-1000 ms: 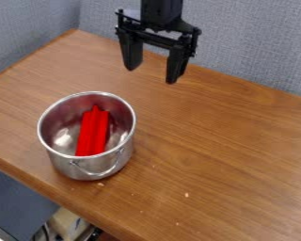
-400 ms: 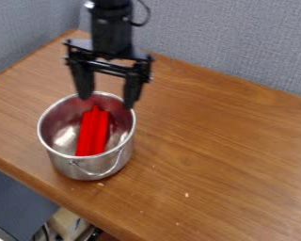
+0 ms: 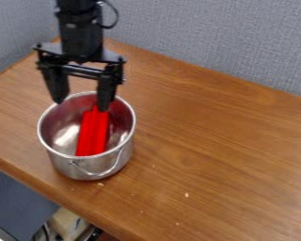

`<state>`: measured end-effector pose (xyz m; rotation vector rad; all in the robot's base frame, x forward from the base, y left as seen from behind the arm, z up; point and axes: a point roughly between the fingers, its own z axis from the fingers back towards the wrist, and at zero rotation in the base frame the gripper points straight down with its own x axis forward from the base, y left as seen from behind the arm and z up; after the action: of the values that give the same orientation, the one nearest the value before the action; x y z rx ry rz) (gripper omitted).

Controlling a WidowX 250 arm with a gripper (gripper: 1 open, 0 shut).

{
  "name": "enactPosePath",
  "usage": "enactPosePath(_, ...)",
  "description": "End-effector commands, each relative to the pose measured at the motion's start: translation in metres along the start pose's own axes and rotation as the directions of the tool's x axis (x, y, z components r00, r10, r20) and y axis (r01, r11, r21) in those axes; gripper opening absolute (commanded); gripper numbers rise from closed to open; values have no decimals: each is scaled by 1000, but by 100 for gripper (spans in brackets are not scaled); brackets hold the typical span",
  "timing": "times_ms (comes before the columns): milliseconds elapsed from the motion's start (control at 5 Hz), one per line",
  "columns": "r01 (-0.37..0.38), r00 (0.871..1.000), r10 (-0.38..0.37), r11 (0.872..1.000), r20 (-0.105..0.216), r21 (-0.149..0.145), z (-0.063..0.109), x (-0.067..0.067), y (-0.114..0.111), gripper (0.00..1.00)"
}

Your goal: Move the red object from the metal pot to the table

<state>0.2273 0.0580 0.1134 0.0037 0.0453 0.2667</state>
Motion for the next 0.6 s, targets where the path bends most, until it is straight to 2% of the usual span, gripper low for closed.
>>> enactPosePath(0, -43, 998, 43, 999, 55, -11, 5, -2, 9, 100)
enactPosePath(400, -54, 996, 59, 996, 74, -64, -9, -3, 12, 100)
